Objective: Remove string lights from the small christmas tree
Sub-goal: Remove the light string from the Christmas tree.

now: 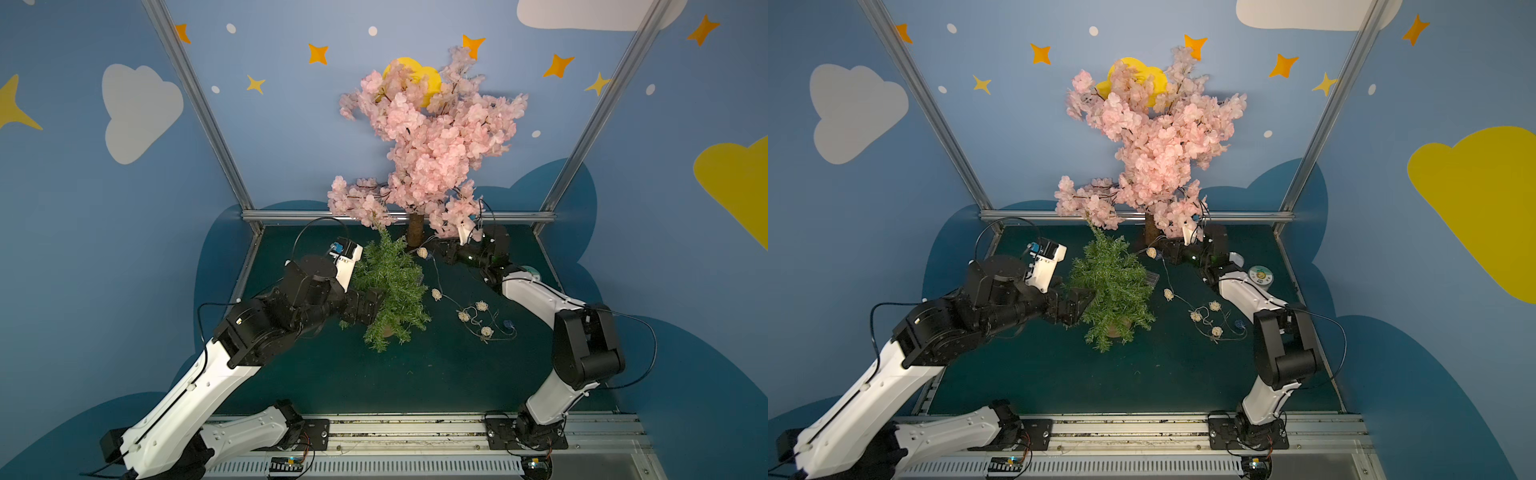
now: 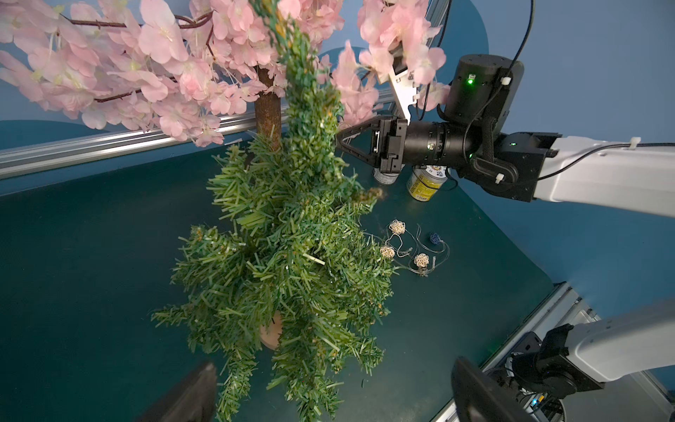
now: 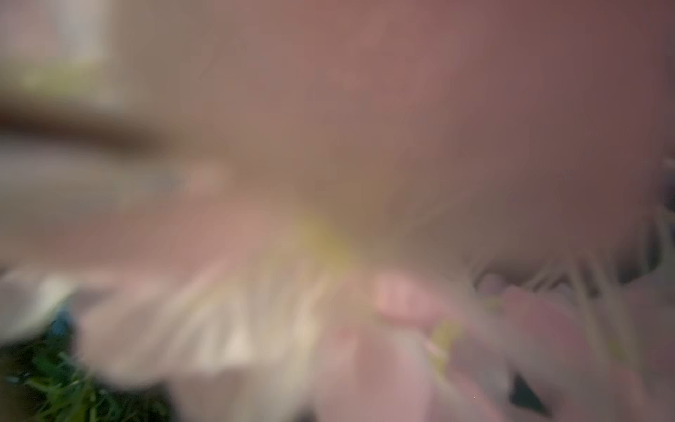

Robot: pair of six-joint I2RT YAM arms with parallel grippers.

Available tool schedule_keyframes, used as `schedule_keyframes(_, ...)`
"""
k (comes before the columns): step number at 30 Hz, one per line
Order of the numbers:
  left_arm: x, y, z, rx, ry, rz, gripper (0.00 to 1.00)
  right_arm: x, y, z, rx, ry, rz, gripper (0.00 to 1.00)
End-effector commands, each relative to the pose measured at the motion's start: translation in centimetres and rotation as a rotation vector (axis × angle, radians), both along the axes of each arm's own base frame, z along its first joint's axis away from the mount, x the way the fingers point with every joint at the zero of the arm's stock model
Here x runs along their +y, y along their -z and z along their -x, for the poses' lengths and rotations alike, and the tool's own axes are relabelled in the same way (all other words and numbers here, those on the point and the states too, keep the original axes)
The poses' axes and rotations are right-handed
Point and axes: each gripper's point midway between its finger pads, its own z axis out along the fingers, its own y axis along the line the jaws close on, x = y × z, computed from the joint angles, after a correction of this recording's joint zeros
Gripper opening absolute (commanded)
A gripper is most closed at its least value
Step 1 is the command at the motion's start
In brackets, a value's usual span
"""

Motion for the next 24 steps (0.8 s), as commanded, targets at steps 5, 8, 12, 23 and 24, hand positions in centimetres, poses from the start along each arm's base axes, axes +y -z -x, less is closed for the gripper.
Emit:
schedule_keyframes(5, 0.2, -0.7, 0.2, -0.002, -0.007, 0.013, 0.99, -3.2, 1.5, -1.7, 0.088, 0.128, 0.003, 0.0)
schedule_keyframes(8, 0.1, -0.8, 0.1, -0.003, -0.006, 0.016, 0.99, -4.3, 2.3, -2.0, 0.115, 0.173, 0.013, 0.0)
schedule_keyframes(12, 0.1, -0.7, 0.2, 0.0, -0.007, 0.019, 0.99, -6.1, 3.3, -2.2, 0.159, 0.229, 0.019, 0.0)
schedule_keyframes(23, 0.4, -0.4, 0.4, 0.003, -0.016, 0.028, 0.99, -9.1, 5.5, -1.4, 0.233, 0.32, 0.024, 0.0)
schedule_keyframes(24, 0.4, -0.4, 0.4, 0.004, -0.016, 0.028, 0.99, -9.1, 5.6, -1.3, 0.236, 0.316, 0.024, 0.0)
